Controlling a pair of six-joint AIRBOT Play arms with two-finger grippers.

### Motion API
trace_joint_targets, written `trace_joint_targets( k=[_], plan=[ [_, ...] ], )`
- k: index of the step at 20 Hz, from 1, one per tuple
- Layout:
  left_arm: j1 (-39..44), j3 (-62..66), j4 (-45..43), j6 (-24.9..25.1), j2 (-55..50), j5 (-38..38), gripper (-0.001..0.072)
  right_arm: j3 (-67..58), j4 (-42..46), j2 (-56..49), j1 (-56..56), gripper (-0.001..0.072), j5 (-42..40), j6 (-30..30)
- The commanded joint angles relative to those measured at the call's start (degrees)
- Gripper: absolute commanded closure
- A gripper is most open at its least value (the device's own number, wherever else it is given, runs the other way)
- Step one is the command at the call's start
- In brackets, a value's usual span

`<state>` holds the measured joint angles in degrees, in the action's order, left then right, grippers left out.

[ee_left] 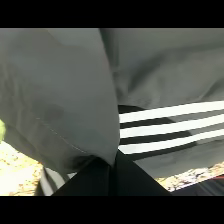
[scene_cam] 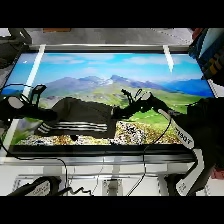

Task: Fold the clothes and pants, and hang the long-sleeved shirts on hangers.

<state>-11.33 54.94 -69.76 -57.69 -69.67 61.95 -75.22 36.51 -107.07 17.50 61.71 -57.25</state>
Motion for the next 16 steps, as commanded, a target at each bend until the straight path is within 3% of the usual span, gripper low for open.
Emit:
trace_joint_targets(
  k=[1,3,4,5,7,8,10,16],
  plan=[
    [-0.07,0.04,0.02,-0.44,-0.39,-0.02,0.0701,-0.09,-4.07,-0.07,3.39,0.0243,-6.27,1.01],
    [-0.07,0.04,0.02,-0.44,-0.39,-0.02,0.07,-0.44,-6.29,-0.07,4.81,0.0485,-10.64,0.98],
    [-0.07,0.04,0.0,-0.39,-0.39,-0.02,0.07,-1.29,-6.23,-0.07,5.16,0.0698,-11.67,0.98],
    [-0.07,0.07,-0.02,-0.37,-0.39,-0.04,0.0641,-2.49,-6.12,-0.04,5.16,0.0693,-11.58,1.01],
    [-0.09,0.22,-0.02,-0.39,-0.35,-0.22,0.018,-5.68,-4.35,0.83,4.17,0.0694,-10.64,0.94],
    [-0.11,0.5,-0.07,-0.37,-0.33,-0.17,0.0107,-7.58,-2.56,1.84,3.17,0.0694,-9.81,0.74],
    [-0.11,1.64,-0.07,-0.37,0.17,-0.2,0.0107,-11.06,3.3,5.16,0.31,0.0694,-8.22,-2.36],
    [-0.11,6.21,-0.02,-0.39,5.42,-0.26,0.0108,-19.37,25.38,21.73,-14.73,0.0694,-0.57,-19.52]
  ],
)
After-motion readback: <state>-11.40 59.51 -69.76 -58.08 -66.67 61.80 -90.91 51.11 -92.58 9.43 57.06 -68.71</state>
